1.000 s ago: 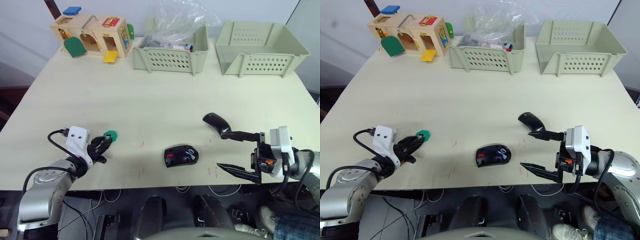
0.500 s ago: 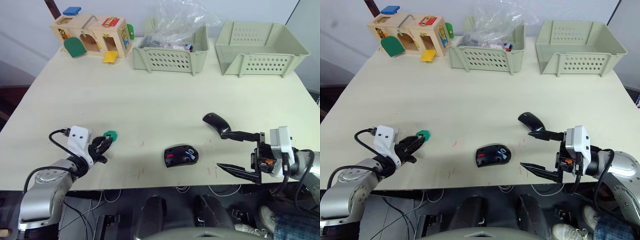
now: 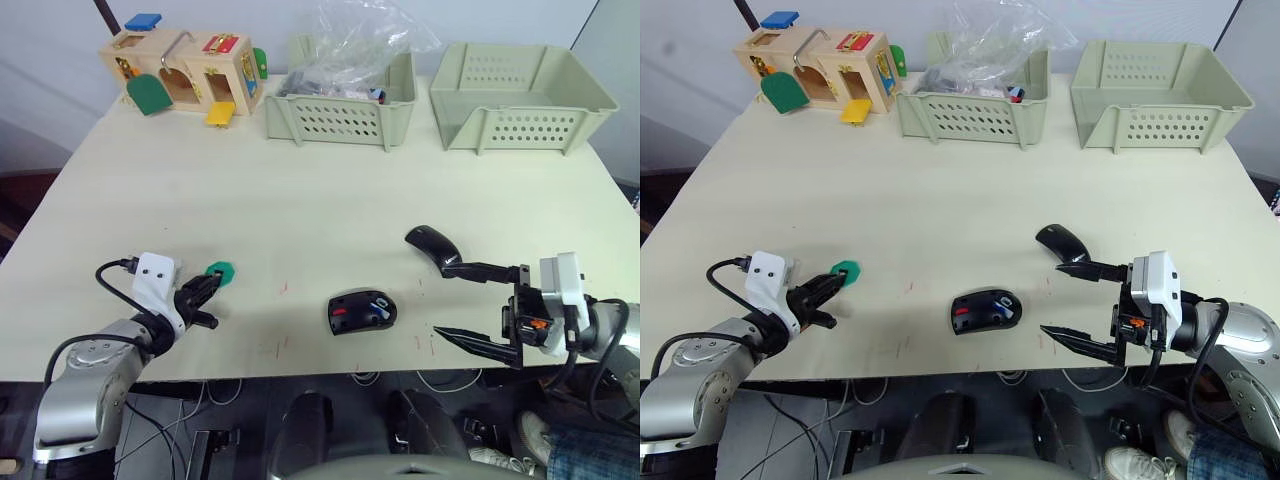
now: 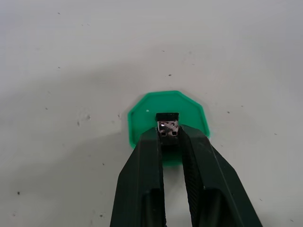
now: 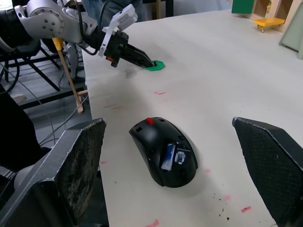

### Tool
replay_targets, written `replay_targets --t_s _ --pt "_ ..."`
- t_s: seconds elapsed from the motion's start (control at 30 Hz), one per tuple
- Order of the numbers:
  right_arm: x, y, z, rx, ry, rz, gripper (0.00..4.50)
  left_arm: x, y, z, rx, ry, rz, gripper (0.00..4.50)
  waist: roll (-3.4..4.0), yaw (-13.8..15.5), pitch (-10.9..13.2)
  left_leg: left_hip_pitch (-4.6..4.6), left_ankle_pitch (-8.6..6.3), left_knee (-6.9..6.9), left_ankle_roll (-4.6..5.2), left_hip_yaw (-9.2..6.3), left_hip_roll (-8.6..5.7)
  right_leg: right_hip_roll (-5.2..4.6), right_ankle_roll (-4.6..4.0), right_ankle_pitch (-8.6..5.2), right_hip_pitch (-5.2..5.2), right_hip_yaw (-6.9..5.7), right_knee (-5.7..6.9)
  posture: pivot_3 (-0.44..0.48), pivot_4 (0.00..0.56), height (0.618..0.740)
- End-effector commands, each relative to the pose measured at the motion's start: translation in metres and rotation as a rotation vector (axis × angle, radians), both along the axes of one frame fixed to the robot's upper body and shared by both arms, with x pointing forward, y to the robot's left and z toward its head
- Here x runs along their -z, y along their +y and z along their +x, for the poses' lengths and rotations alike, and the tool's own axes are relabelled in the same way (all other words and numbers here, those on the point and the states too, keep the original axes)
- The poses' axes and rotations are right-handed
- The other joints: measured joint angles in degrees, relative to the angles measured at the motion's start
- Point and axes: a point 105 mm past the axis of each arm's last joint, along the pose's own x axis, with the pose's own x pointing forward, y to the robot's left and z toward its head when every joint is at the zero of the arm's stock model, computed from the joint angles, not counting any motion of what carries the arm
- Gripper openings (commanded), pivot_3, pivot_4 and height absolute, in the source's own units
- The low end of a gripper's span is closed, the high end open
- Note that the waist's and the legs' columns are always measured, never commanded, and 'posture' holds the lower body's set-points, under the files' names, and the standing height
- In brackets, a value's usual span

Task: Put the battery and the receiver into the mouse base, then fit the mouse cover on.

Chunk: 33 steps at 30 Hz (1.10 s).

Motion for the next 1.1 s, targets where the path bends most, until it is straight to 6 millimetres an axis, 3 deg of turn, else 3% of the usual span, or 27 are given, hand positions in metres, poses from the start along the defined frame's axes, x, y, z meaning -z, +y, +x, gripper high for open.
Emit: replay_targets --t_s 0.03,0.2,0.37,0.53,0.73,0.97,1.1 --pt "-0.009 0.006 -0.005 -0.030 -0.030 0.014 4.50 -0.040 -0.005 -0.006 0.151 -0.082 -0.014 0.03 -0.10 0.0 0.0 -0.02 0.00 0.01 0.00 -0.01 0.00 0.01 -0.01 0.00 -0.01 -0.01 0.02 0.000 0.150 0.740" --pt "-0.012 0.007 -0.006 -0.048 -0.029 0.020 4.50 -0.063 -0.014 -0.013 0.325 -0.078 0.016 0.03 -0.04 0.0 0.1 -0.01 0.00 0.02 0.00 0.00 0.03 -0.02 0.00 -0.01 -0.01 -0.03 0.01 0.000 0.150 0.740" --pt "-0.016 0.009 -0.007 -0.061 -0.035 0.024 4.50 -0.074 -0.026 -0.018 0.460 -0.057 0.050 0.03 -0.04 0.0 0.1 -0.03 0.00 0.01 -0.01 0.01 0.02 -0.02 0.00 -0.01 -0.02 -0.02 -0.01 0.000 0.150 0.740" --pt "-0.025 0.015 -0.007 -0.098 -0.044 0.034 4.50 -0.096 -0.054 -0.015 0.680 -0.084 0.103 0.03 -0.01 0.2 0.1 -0.03 0.01 0.03 -0.02 -0.02 0.01 -0.01 0.01 -0.01 -0.01 -0.06 0.00 0.000 0.150 0.740" --pt "-0.033 0.031 0.009 -0.042 -0.029 0.047 4.50 -0.111 -0.093 -0.004 0.904 -0.141 0.175 0.03 0.00 0.0 0.1 -0.04 0.02 0.02 -0.03 0.03 -0.02 0.04 0.00 0.00 -0.01 0.00 0.00 0.000 0.150 0.740" --pt "-0.038 0.050 0.024 0.011 0.107 0.064 4.50 -0.120 -0.126 0.010 1.063 -0.211 0.232 0.03 -0.01 0.0 0.1 -0.20 0.03 0.03 -0.03 0.23 -0.04 0.11 -0.01 0.01 -0.10 -0.04 0.03 0.000 0.150 0.740" --pt "-0.042 0.057 0.037 0.050 0.338 0.069 4.50 -0.124 -0.153 0.014 1.193 -0.284 0.270 0.03 -0.02 0.0 0.1 -0.42 0.03 0.09 -0.02 0.26 -0.04 0.11 0.21 0.14 -0.28 -0.03 0.00 0.000 0.150 0.740"
